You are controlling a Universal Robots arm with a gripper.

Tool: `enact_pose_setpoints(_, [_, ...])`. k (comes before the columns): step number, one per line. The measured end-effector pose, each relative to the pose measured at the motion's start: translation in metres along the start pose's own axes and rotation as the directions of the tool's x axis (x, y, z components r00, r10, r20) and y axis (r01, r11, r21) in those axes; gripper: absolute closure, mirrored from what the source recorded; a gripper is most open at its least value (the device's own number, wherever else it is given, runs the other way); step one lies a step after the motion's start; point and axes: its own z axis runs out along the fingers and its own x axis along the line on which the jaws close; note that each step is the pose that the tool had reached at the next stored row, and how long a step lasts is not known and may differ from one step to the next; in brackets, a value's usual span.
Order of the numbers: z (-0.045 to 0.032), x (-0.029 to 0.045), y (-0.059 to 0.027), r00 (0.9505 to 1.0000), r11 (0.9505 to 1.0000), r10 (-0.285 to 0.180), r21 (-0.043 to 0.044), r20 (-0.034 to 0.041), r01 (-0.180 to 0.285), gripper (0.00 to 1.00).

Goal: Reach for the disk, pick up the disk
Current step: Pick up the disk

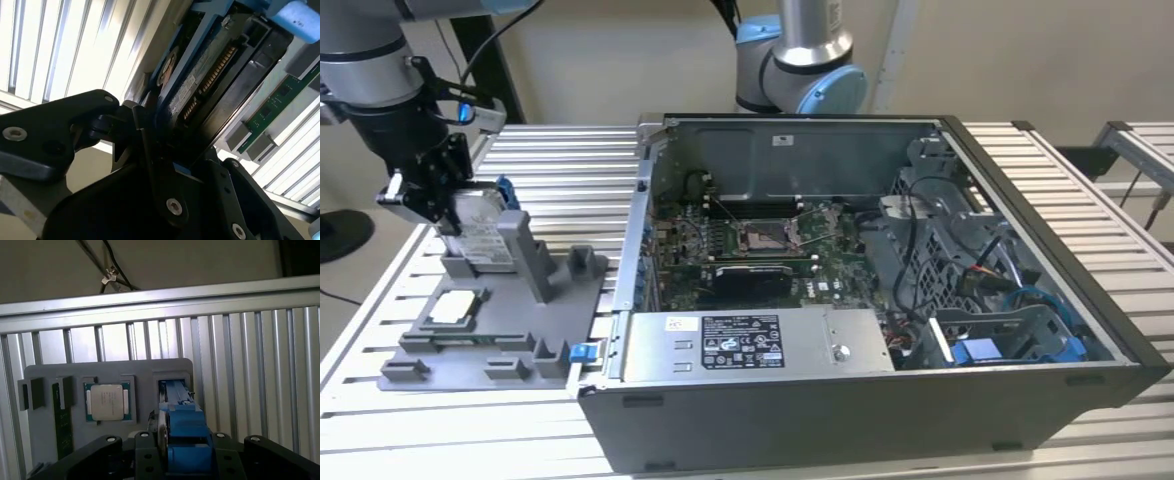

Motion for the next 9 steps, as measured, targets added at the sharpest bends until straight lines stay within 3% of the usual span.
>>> enact_pose_setpoints(9, [-0.003, -0.0001, 0.0, 1.0, 1.0, 0.0, 0.0002, 0.0001, 0.0, 1.0])
